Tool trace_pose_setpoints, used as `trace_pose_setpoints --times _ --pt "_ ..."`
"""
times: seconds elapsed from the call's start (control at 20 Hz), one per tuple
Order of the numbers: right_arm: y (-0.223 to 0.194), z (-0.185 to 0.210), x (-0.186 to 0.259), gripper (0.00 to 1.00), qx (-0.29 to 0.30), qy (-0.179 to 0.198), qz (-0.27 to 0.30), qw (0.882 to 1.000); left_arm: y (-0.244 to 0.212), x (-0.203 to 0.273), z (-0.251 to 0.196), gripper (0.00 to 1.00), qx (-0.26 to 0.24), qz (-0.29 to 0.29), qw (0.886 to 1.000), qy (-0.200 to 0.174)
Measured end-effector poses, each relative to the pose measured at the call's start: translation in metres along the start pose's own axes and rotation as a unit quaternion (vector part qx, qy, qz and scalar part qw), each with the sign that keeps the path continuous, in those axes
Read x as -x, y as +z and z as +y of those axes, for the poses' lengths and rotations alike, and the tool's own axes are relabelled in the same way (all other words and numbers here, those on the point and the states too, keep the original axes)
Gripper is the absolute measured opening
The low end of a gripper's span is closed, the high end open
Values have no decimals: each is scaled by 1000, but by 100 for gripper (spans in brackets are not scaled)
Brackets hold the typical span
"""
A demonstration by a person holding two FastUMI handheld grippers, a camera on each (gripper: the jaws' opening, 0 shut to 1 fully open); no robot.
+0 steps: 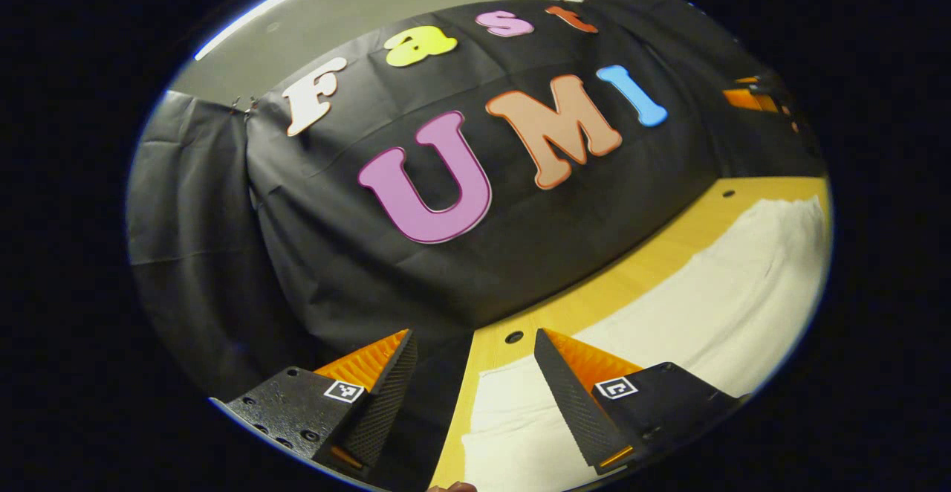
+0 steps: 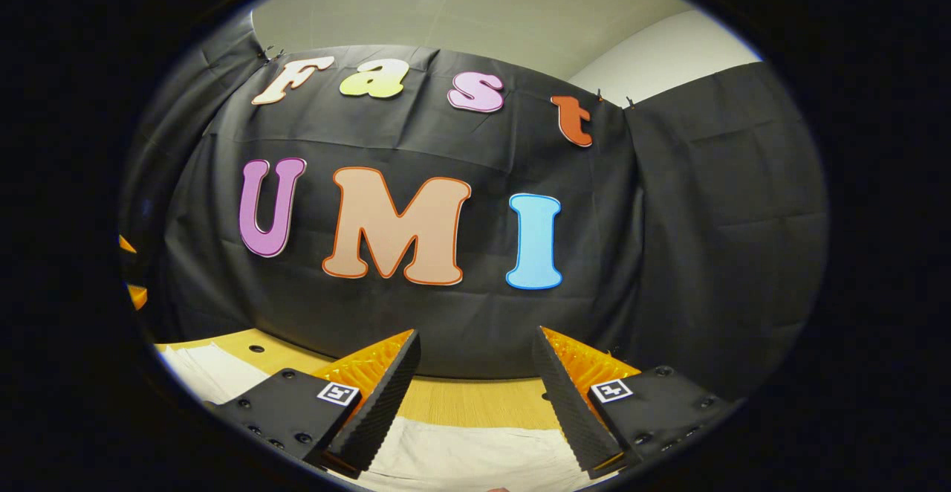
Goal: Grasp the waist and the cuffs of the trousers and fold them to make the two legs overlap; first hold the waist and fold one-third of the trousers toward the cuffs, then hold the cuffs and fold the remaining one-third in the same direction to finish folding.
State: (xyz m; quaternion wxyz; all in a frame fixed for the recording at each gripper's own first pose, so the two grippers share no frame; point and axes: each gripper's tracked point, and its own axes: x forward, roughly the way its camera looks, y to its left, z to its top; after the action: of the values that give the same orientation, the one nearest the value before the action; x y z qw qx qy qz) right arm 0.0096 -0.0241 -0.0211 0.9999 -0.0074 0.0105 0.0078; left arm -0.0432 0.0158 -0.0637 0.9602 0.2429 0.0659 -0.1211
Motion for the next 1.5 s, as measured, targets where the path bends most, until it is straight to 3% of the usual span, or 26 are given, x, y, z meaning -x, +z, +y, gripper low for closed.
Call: trace_pose_setpoints --times 0.25,0.55,0.9,1.1,1.5 --pt "-5 -7 -4 97 0 -3 1 1000 -58 24 -39 96 -78 54 994 -61" --pt "-22 -14 -4 97 8 0 10 1000 -119 53 -73 97 -160 116 973 -123" --pt "-40 -18 -3 97 15 12 26 999 -169 88 -98 97 -240 168 935 -200" --pt "-42 -13 -4 97 19 20 27 999 -192 117 -113 97 -259 193 913 -250" --pt "-47 -3 2 98 41 35 29 998 -231 139 -116 100 -309 234 871 -302"
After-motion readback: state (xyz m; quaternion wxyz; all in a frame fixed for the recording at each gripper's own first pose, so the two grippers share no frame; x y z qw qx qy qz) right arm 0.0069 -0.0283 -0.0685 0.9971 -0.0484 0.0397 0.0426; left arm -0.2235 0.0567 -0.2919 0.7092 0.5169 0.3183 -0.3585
